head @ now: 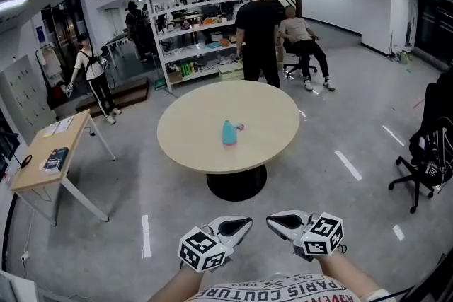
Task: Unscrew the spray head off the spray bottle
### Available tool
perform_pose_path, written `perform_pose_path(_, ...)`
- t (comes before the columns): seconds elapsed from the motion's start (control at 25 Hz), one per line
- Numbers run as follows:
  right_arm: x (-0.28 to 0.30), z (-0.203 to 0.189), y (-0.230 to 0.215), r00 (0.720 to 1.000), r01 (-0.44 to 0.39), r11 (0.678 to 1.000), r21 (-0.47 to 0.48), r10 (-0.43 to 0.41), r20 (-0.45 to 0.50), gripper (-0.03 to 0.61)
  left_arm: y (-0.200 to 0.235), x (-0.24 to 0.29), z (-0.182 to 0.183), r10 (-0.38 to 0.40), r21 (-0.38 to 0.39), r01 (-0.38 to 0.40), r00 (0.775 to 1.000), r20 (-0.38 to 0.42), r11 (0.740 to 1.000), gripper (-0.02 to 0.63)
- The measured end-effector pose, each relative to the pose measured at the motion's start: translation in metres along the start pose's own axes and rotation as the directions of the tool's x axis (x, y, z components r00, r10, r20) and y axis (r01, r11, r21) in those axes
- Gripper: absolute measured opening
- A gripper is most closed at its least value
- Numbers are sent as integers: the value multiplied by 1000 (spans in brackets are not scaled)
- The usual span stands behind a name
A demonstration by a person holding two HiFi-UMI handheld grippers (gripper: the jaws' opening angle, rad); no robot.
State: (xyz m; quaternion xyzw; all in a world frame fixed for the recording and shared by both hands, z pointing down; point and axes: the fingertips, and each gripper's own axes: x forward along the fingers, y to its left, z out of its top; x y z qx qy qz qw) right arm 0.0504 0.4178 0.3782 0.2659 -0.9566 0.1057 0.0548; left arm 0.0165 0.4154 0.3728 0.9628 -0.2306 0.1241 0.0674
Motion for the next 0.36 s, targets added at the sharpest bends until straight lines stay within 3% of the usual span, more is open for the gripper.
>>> perform_pose_path(0.36,-19,4,1,1000,7,1000,-11,-7,9,0,-16,8,6,-13,7,13,1000,2,1000,2)
